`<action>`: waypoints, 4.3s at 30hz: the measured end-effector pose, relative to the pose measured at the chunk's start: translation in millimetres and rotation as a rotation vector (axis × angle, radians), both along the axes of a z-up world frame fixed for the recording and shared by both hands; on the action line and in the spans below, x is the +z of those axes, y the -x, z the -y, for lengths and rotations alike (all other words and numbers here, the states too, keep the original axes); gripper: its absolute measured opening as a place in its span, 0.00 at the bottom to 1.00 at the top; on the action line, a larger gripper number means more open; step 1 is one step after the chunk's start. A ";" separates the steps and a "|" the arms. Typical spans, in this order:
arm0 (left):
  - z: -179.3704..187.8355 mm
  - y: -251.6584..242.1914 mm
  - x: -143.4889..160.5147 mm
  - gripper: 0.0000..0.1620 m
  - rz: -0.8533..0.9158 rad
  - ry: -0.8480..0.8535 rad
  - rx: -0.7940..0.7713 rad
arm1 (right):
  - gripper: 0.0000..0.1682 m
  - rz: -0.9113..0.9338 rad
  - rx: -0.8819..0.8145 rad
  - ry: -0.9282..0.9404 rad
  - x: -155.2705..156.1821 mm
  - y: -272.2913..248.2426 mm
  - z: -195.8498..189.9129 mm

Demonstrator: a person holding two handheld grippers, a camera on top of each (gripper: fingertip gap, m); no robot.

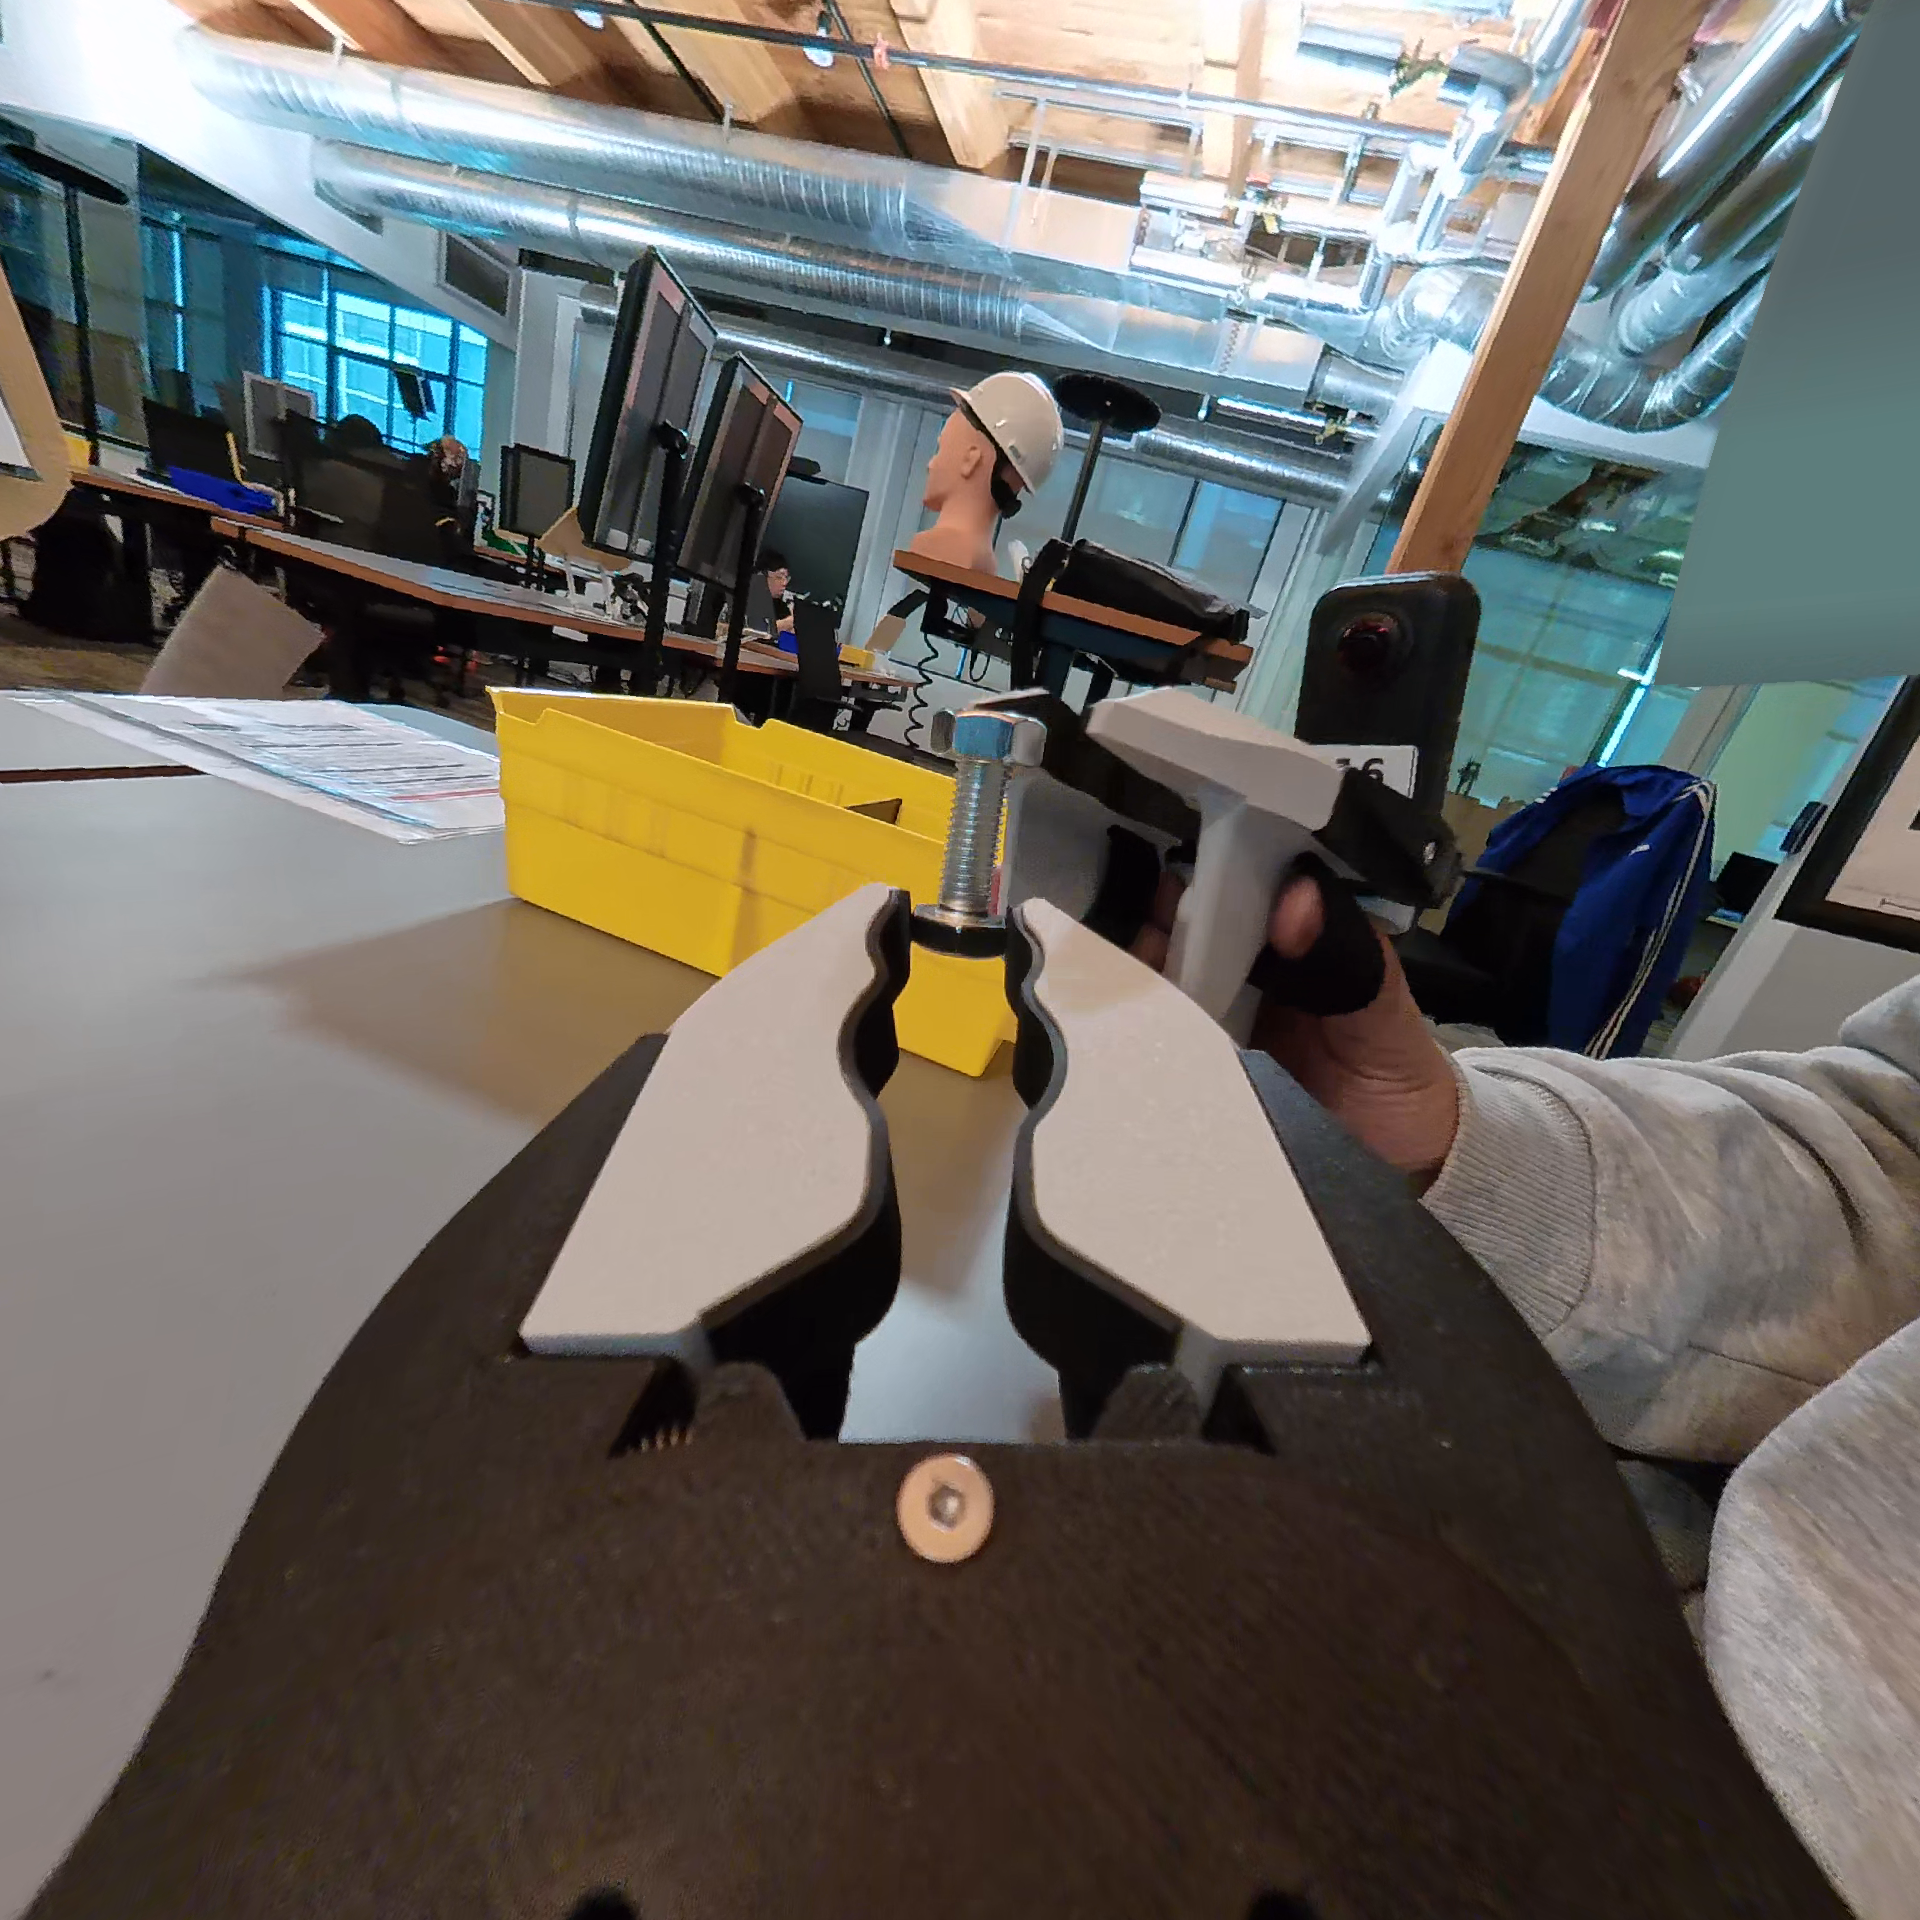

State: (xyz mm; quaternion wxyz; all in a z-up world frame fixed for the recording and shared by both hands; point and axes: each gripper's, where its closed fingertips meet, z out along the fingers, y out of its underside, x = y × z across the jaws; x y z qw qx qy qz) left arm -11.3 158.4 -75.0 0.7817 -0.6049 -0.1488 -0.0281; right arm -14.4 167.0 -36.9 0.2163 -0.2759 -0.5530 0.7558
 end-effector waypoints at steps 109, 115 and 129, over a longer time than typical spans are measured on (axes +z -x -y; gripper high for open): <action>7.0 -22.2 13.5 0.11 0.199 -0.193 -0.369 | 0.09 0.012 0.100 -0.003 0.0 -8.5 1.3; 4.4 -22.8 10.9 0.11 0.186 -0.174 -0.352 | 0.20 -0.032 0.097 0.041 11.2 -16.2 7.3; -3.9 -27.5 3.8 0.11 0.168 -0.126 -0.341 | 0.11 0.036 0.068 -0.053 -5.2 -14.4 21.0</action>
